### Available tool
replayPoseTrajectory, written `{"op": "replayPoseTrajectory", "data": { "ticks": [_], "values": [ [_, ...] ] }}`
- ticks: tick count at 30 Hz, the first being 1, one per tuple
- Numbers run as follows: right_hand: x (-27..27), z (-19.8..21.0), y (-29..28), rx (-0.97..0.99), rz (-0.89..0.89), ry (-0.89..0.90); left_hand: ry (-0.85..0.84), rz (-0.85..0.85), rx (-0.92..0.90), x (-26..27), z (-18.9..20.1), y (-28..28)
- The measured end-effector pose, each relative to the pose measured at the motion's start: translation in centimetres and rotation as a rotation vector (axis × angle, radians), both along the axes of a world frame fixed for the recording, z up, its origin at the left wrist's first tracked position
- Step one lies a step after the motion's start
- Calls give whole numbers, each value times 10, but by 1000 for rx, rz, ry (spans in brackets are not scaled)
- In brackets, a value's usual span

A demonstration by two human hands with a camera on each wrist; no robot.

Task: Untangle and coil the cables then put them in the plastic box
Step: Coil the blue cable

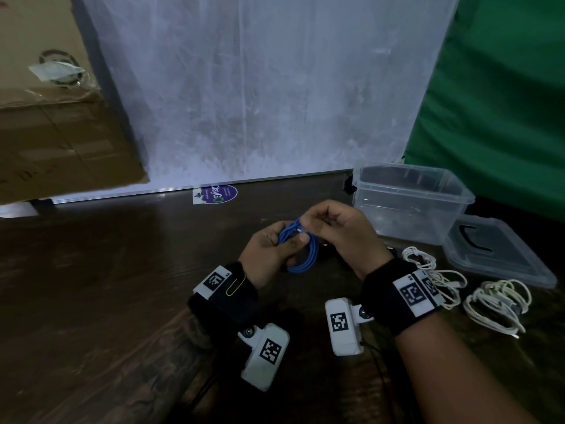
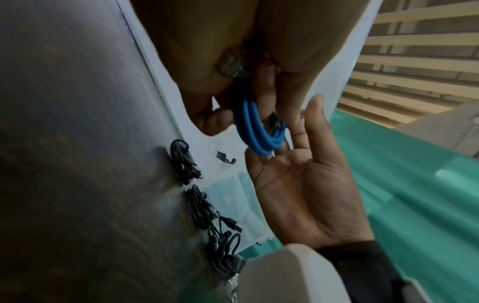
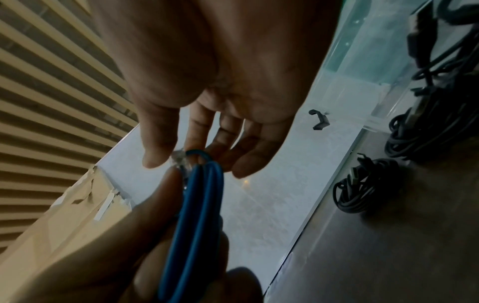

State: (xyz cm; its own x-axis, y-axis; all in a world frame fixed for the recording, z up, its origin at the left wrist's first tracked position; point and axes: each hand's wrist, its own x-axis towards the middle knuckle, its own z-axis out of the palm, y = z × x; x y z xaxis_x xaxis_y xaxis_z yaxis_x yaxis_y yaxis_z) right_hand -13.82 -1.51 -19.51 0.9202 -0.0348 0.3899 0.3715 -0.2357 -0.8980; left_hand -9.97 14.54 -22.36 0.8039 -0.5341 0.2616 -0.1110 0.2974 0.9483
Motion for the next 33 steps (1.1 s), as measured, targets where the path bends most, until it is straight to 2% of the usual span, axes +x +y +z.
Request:
{"op": "replayPoseTrajectory", "data": {
  "ticks": [3, 8, 10, 15, 19, 26, 33],
  "values": [
    [0, 0, -6, 106, 78, 99, 8, -27, -12, 0, 2, 0],
    [0, 0, -2, 166, 111, 75, -24, -55, 2, 1, 3, 0],
    [0, 0, -2, 120, 83, 29, -27, -32, 15, 0, 1, -2],
    [0, 0, -4, -152, -38, -34, -74, 43, 103, 3, -1, 1],
    [0, 4, -12, -256, 11, 11, -89, 90, 148, 3, -1, 0],
    [-1, 4, -8, -282, -10, -105, -64, -13, 114, 3, 7, 2],
    [-1, 3, -9, -341, -20, -110, -145, 57, 165, 3, 1, 3]
  ]
}}
